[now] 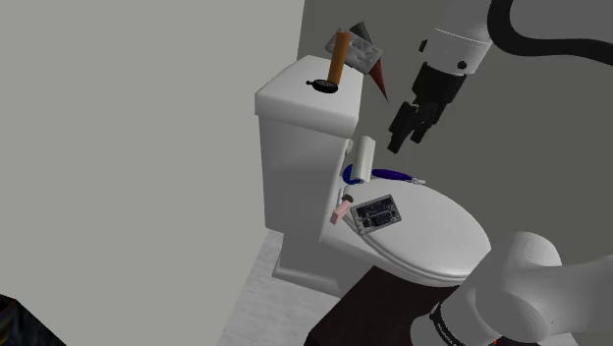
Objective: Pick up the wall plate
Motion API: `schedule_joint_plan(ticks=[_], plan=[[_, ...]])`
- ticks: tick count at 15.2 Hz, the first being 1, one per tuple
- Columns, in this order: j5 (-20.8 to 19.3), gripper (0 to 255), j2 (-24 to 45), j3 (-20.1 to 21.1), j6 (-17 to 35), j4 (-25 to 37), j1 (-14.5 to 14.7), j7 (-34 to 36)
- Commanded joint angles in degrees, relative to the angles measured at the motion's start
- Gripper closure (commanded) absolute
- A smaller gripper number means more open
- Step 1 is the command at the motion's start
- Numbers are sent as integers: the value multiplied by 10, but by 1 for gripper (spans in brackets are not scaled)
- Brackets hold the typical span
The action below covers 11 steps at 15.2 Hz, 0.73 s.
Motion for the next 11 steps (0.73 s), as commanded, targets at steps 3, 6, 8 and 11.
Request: schedule_joint_plan(ticks=[3,6,8,11], plan=[[5,0,7,-51,9,-14,6,-62],[11,0,33,-127,19,-26,16,-155],[17,0,60,-177,24,-26,23,-218],[30,0,115,-250,26,-17,38,-317]])
